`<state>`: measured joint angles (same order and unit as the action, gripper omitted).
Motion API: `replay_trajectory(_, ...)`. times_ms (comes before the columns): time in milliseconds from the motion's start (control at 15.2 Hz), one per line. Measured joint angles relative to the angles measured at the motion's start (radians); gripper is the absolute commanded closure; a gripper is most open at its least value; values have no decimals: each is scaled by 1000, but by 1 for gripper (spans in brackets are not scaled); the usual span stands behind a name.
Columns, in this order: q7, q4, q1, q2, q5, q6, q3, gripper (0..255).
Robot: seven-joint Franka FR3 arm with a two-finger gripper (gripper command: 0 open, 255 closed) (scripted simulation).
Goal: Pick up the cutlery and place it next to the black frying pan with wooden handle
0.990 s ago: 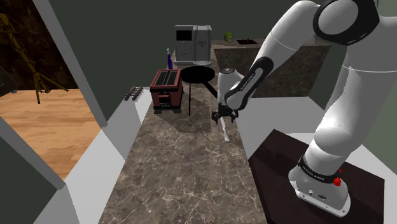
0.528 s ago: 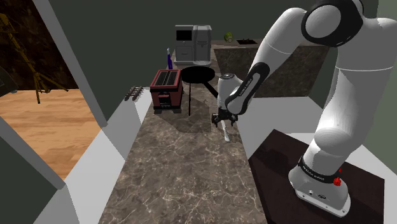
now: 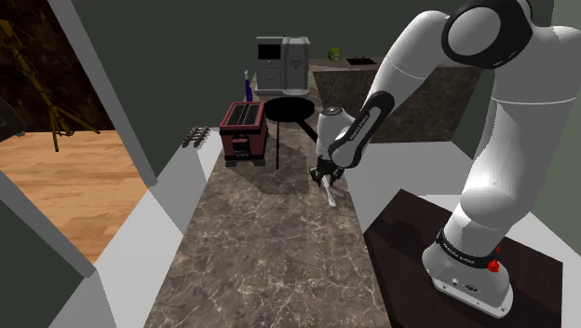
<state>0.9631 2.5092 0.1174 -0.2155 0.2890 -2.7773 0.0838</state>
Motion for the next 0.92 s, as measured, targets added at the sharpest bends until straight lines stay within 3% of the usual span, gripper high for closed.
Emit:
replay_trajectory(528,0,1,3,6,0,11,-3,255)
replay_trajectory(924,-38,7,17,62,-43,79,12,255)
